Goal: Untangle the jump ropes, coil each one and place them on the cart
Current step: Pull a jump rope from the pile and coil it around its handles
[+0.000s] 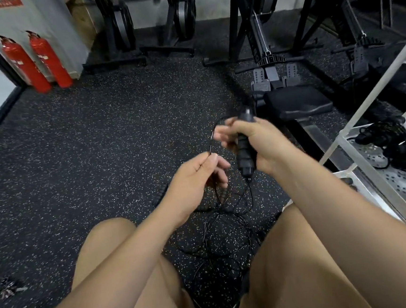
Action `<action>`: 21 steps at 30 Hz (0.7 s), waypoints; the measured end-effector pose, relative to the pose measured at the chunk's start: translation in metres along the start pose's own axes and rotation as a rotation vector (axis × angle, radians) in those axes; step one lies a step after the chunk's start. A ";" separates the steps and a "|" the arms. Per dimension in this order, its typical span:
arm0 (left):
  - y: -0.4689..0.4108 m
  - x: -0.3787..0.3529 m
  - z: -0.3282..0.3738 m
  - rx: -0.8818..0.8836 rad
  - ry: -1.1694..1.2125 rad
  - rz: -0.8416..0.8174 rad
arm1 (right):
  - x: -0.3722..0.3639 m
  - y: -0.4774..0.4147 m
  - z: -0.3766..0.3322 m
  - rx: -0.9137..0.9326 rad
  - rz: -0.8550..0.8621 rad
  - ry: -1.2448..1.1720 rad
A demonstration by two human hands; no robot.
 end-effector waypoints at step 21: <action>-0.056 0.053 0.011 0.145 0.337 0.319 | -0.008 0.049 0.057 0.172 -0.145 0.418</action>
Point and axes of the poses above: each hand's wrist, its own y-axis away from the middle knuckle, its own x-axis out of the back of the hand, z = x × y, the point moved 3 cm from there along -y, towards the middle knuckle, and after that the axes turned 11 degrees about x, right-handed, at the moved point
